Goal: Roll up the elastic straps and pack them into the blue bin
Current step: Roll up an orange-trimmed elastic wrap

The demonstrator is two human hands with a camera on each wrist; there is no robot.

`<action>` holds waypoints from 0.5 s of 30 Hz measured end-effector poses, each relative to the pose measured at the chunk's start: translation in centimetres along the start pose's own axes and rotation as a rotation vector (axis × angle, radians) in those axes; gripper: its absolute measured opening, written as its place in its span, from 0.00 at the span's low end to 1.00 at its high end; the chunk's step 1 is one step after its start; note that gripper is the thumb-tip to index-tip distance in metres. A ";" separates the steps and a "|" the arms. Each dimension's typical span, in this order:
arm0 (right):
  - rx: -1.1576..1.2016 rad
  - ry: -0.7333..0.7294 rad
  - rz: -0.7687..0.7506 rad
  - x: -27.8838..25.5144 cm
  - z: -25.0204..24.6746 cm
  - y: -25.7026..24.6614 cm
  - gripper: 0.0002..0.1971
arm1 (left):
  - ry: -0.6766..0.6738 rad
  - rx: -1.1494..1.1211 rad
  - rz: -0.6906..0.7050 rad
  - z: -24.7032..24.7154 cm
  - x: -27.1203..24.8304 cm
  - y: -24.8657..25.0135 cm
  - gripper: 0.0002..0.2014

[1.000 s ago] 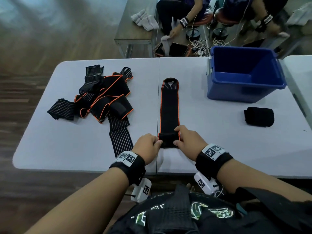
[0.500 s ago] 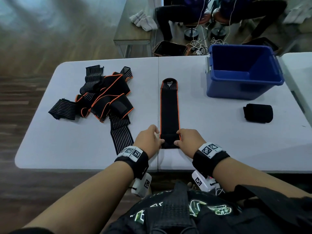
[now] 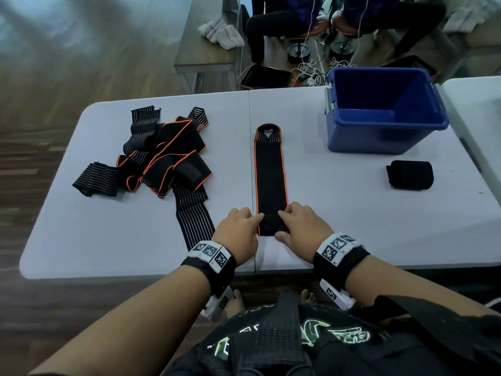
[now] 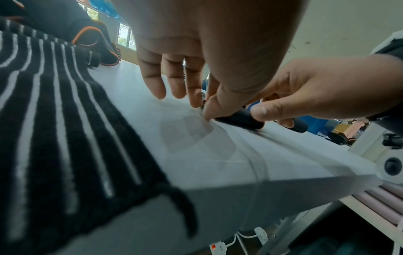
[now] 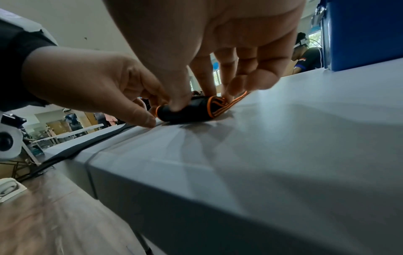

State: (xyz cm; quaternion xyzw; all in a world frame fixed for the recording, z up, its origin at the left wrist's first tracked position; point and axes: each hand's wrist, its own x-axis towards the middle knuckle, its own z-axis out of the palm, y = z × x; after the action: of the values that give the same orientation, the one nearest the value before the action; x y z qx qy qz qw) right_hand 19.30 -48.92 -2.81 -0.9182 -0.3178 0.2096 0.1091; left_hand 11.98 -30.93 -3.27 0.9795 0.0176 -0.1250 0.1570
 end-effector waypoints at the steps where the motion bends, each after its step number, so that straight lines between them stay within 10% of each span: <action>1: 0.001 -0.032 -0.006 -0.1 -0.1 0.1 0.29 | 0.001 -0.016 -0.014 0.1 -0.1 -0.1 0.27; 15: 0.538 0.080 0.309 1.2 0.0 0.8 0.09 | 0.041 -0.465 -0.211 -0.5 0.7 -0.6 0.15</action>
State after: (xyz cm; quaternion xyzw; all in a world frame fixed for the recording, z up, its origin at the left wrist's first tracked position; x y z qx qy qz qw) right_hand 20.53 -48.78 -3.44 -0.9013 -0.1032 0.2641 0.3276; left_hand 12.75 -30.20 -3.12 0.9122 0.1510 -0.1134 0.3636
